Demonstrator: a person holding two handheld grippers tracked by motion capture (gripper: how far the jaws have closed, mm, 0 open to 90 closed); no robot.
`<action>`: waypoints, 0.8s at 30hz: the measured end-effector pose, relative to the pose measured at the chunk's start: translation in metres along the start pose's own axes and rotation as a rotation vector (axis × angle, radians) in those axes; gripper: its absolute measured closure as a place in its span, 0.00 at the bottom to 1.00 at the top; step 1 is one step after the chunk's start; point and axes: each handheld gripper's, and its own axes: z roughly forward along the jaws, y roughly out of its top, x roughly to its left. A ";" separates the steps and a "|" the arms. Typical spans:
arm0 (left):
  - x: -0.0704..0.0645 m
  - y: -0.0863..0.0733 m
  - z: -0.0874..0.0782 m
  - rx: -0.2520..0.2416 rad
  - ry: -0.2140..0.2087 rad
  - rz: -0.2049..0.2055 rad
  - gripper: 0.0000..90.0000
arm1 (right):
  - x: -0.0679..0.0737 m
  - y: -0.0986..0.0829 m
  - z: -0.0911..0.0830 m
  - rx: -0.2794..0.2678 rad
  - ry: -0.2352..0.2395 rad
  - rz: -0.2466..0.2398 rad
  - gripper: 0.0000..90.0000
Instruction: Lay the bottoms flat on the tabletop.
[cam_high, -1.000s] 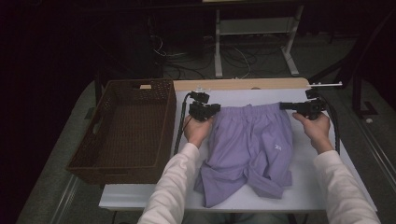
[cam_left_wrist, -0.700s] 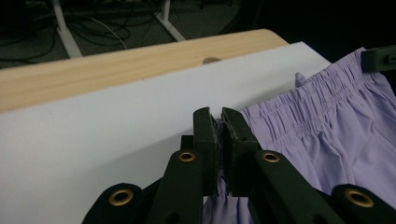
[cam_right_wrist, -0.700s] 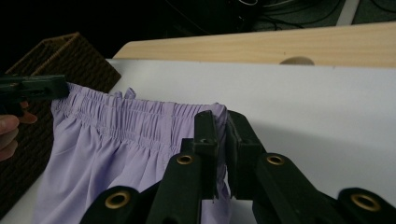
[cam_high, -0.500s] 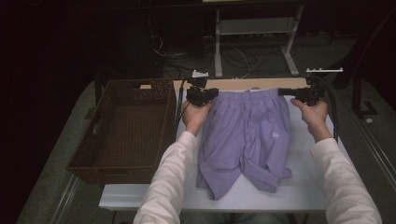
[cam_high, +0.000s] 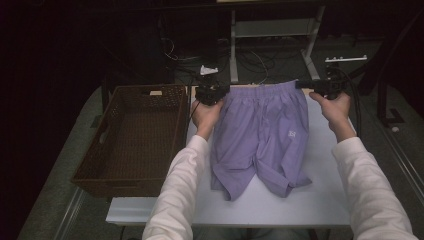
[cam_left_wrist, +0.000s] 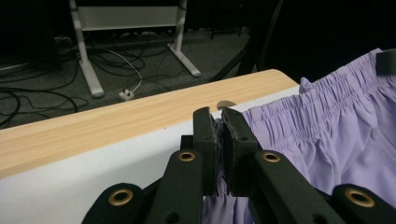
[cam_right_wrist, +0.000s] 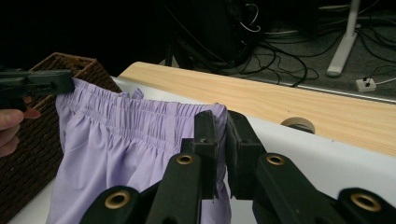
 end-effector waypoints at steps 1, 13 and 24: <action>0.001 0.000 0.000 -0.001 0.004 -0.001 0.94 | 0.000 0.000 0.001 -0.005 0.008 0.004 0.92; 0.009 -0.013 0.000 0.003 0.076 -0.040 0.50 | 0.000 -0.013 0.012 -0.016 -0.036 -0.004 0.56; 0.005 -0.022 -0.021 -0.009 0.023 -0.061 0.47 | 0.013 -0.033 0.004 -0.023 -0.002 -0.009 0.42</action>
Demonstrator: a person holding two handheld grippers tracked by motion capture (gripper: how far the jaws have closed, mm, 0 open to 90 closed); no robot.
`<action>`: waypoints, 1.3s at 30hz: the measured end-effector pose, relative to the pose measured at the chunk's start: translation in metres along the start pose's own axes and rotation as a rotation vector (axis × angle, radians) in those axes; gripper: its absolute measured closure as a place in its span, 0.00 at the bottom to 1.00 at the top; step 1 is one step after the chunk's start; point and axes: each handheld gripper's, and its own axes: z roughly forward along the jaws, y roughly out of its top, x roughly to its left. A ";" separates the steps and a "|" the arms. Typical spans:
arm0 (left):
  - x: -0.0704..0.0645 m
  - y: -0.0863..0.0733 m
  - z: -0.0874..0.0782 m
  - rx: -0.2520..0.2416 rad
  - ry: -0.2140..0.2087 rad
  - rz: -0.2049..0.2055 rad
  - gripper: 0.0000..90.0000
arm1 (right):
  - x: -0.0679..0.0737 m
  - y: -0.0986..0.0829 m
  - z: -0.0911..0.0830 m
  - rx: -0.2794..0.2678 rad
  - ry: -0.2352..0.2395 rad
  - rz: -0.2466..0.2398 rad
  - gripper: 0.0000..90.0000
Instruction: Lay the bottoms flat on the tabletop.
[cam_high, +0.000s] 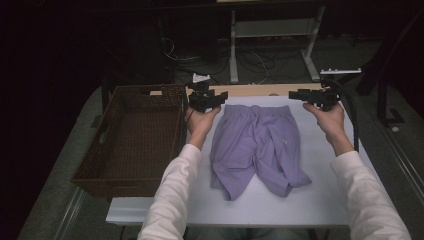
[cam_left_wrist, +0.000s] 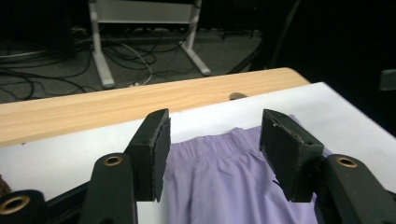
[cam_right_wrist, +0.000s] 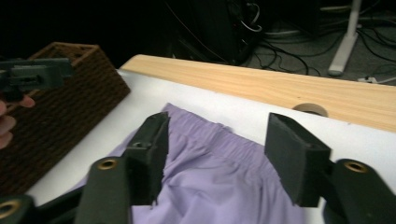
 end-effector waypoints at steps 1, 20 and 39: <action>-0.002 -0.001 -0.003 0.000 -0.009 0.002 0.47 | 0.002 -0.002 -0.002 -0.005 0.010 0.002 0.42; -0.020 -0.041 -0.059 0.018 -0.118 0.039 0.42 | 0.060 -0.040 -0.014 0.041 0.148 -0.094 0.32; -0.016 -0.068 -0.062 0.090 -0.130 0.002 0.38 | 0.122 -0.059 0.013 0.130 0.276 -0.200 0.32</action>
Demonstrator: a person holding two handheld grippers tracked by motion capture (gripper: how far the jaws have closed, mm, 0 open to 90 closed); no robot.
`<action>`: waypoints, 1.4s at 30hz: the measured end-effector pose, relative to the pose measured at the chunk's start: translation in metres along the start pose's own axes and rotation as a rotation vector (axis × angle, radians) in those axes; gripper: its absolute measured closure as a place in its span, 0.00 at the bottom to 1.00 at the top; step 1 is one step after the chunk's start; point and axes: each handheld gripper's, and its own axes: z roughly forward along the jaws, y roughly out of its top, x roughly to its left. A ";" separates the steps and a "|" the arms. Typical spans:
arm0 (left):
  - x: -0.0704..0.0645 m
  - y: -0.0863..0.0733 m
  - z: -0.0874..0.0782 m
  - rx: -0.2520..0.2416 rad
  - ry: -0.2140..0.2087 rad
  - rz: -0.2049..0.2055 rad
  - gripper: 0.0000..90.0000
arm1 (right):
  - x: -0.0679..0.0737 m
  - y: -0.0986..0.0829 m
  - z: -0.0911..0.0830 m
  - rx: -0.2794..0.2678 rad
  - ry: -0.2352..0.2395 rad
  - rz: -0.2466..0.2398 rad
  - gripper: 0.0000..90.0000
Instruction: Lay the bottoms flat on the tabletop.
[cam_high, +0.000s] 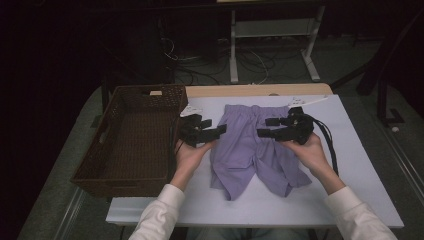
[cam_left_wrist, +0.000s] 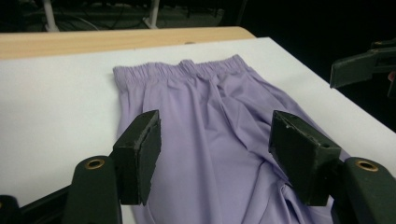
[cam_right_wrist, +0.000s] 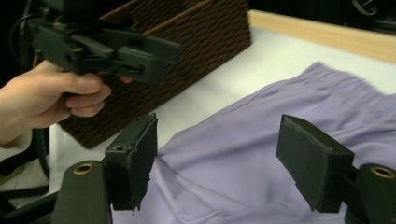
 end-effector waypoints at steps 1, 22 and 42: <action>0.000 -0.001 0.001 0.002 0.001 0.002 0.38 | 0.003 -0.001 0.005 0.009 0.013 -0.006 0.32; 0.022 -0.030 0.022 0.099 0.008 -0.062 0.38 | 0.049 -0.024 0.083 0.194 0.142 -0.086 0.50; 0.030 -0.048 0.033 0.180 0.013 -0.103 0.45 | 0.059 -0.030 0.136 0.319 0.119 -0.141 0.60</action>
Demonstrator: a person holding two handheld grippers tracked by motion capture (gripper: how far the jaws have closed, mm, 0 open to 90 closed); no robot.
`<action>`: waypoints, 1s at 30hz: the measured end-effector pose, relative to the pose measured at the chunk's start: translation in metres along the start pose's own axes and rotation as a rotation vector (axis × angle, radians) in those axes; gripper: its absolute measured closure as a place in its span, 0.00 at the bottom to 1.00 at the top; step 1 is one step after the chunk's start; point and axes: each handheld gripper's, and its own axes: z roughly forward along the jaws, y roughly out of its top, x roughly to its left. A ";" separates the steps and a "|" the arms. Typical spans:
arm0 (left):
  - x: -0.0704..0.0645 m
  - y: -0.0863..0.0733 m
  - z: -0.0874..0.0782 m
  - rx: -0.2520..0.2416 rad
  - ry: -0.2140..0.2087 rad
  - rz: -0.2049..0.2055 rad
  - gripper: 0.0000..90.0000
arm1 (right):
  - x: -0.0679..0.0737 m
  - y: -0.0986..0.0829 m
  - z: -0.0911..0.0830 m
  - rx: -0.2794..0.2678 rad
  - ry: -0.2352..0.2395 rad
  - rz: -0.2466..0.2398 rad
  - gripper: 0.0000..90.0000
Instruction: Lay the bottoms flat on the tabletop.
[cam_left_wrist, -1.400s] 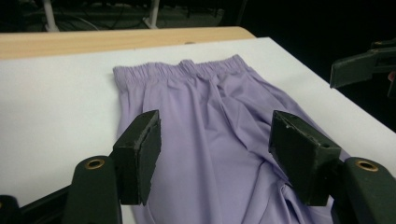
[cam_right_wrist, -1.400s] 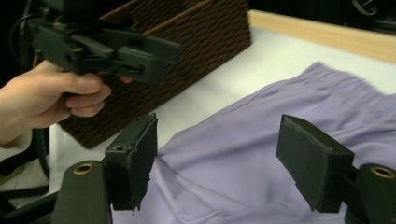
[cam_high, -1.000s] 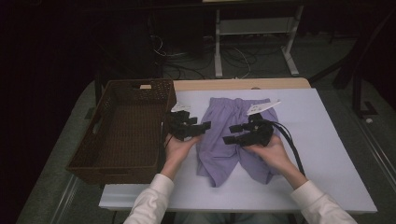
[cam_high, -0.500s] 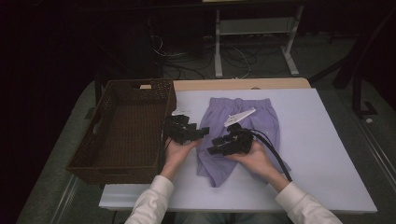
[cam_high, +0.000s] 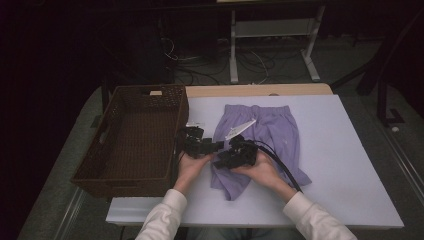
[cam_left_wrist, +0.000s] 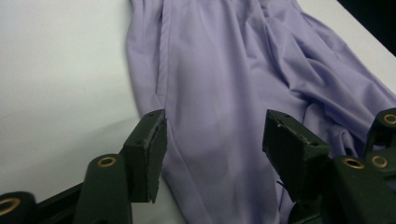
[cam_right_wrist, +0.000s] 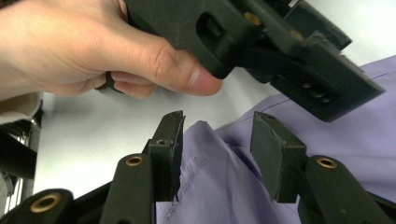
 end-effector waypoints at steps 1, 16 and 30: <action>0.000 -0.001 0.000 0.001 0.002 -0.004 0.46 | 0.000 0.000 0.002 0.010 0.004 0.000 0.62; -0.018 -0.012 -0.018 0.010 -0.095 0.004 0.52 | 0.012 -0.019 -0.036 -0.016 0.042 0.002 0.99; -0.043 -0.038 -0.058 0.013 -0.202 0.084 0.56 | 0.002 -0.059 -0.099 -0.105 -0.032 0.091 0.99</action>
